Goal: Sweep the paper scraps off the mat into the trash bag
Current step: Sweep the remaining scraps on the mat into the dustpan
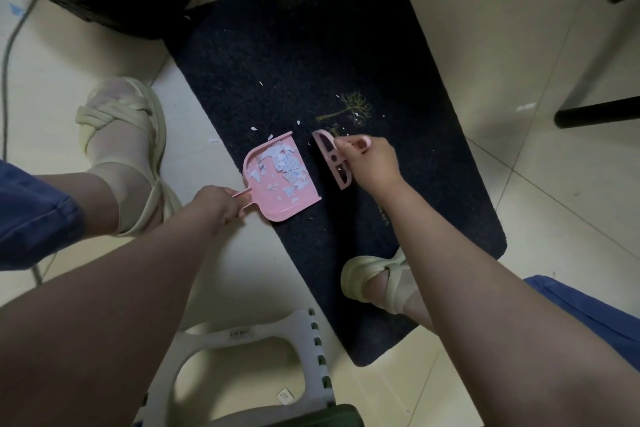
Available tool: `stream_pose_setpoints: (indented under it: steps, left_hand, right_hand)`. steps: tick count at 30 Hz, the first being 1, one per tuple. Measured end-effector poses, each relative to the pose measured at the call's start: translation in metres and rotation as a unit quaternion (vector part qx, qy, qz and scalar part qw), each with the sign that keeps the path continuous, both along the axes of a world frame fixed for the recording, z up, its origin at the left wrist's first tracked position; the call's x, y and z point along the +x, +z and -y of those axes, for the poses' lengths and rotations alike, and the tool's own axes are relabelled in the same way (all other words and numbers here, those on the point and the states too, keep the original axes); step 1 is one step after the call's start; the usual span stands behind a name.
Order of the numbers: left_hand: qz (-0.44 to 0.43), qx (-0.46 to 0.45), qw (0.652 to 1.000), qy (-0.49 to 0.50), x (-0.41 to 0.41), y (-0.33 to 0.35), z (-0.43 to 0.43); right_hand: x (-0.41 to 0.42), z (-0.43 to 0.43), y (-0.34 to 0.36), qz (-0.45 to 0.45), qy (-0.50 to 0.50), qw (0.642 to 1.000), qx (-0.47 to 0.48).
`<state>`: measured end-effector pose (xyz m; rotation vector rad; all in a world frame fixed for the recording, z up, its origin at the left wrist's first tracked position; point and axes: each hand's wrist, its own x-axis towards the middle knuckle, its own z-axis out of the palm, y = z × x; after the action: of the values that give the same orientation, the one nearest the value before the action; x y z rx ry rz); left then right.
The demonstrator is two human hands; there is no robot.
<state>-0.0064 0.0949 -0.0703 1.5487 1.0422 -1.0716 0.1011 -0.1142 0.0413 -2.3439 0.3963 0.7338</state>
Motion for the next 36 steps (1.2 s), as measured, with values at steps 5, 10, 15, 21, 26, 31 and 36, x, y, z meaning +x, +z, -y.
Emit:
stream_pose_setpoints:
  steps: [5,10,15,21,26,31,36]
  left_hand:
    - [0.003,0.005,1.0,-0.011,-0.001,-0.001,0.002]
    - [0.014,0.005,1.0,-0.004,0.0,0.001,0.003]
    - [0.01,-0.005,1.0,-0.018,-0.002,-0.002,-0.001]
    - [0.022,-0.005,1.0,0.0,-0.005,0.006,0.001]
    - [0.02,-0.006,0.998,0.058,-0.025,0.018,-0.002]
    - [0.023,0.0,0.991,0.131,-0.045,0.021,-0.01]
    - [0.03,0.012,0.99,0.139,-0.042,0.012,-0.02]
  right_hand:
    - [0.01,0.012,0.012,0.06,-0.031,0.998,-0.021]
    - [0.001,0.0,0.003,-0.017,-0.016,1.0,-0.001]
    - [-0.001,0.008,0.003,-0.019,0.02,0.998,0.053]
    - [0.003,0.012,0.011,0.013,-0.052,0.997,0.053]
    - [0.009,-0.009,0.014,0.057,-0.052,0.995,0.063]
    - [0.016,-0.032,0.006,0.058,-0.023,0.997,0.043]
    - [0.025,-0.046,-0.001,0.099,-0.021,0.995,-0.002]
